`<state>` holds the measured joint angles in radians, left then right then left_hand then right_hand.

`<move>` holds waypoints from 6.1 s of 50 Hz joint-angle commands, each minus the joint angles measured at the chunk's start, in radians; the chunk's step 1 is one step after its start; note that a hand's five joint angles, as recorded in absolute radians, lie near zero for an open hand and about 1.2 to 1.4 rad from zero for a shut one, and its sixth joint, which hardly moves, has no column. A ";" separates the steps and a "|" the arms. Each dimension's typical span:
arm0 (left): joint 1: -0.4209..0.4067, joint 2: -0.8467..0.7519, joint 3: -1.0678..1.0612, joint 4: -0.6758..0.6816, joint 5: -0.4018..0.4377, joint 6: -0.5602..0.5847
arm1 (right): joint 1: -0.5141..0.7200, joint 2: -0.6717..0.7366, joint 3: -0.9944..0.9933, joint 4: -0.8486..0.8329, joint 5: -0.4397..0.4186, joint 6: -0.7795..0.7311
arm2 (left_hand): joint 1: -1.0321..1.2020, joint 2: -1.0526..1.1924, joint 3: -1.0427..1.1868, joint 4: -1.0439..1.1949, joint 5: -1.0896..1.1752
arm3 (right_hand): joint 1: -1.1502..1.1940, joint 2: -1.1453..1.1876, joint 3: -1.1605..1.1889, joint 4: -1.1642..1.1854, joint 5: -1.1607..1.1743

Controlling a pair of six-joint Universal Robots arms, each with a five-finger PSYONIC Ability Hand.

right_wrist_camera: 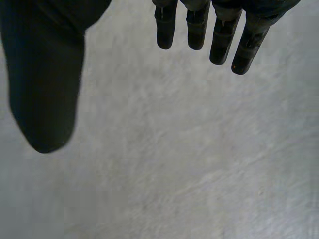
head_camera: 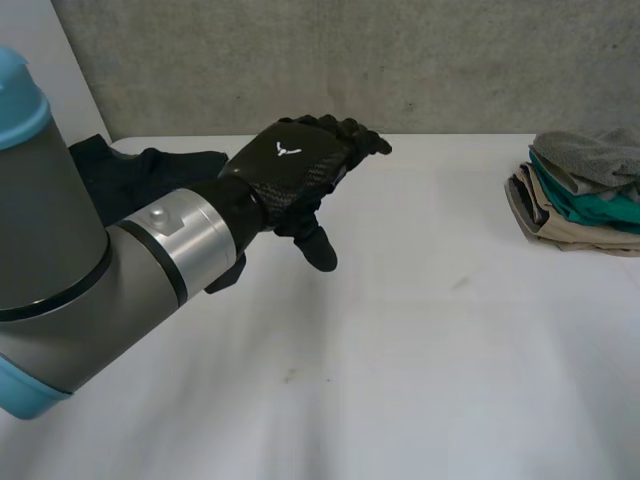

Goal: Fold the laundry.

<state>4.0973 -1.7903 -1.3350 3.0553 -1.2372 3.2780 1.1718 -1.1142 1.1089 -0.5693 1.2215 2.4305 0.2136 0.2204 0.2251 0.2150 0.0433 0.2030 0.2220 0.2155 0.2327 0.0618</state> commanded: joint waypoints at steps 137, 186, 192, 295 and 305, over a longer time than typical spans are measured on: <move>0.408 -0.182 -0.215 0.270 -0.277 0.216 | 0.713 -0.217 0.744 0.327 -0.028 0.183 | 1.183 1.176 1.171 1.181 1.178 | -0.028 -0.048 -0.041 -0.058 -0.062; 0.373 -0.201 -0.276 0.117 -0.430 0.176 | 0.712 -0.220 0.743 0.267 0.102 0.186 | 0.117 0.111 0.106 0.116 0.113 | -0.028 -0.048 -0.041 -0.058 -0.062; 0.393 -0.268 -0.265 0.112 -0.426 0.176 | 0.713 -0.219 0.747 0.267 0.105 0.186 | 0.293 0.286 0.282 0.292 0.289 | -0.028 -0.048 -0.041 -0.058 -0.062; 0.187 -0.778 0.539 0.137 0.113 0.448 | 0.897 -0.150 0.667 0.654 0.354 0.998 | 0.566 0.559 0.554 0.565 0.562 | 0.143 0.124 0.130 0.113 0.109; 0.186 -0.775 0.533 0.142 0.113 0.448 | 0.951 -0.047 0.589 0.577 0.403 0.993 | 1.168 1.161 1.157 1.167 1.164 | 0.962 0.943 0.949 0.932 0.928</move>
<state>4.2836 -2.5715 -0.7905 3.1945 -1.1250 3.7271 2.1053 -1.2149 1.7556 0.0332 1.6160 3.4285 1.0002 1.0126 1.0101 1.0141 0.7923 0.6426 0.7421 0.7387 0.7375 0.5364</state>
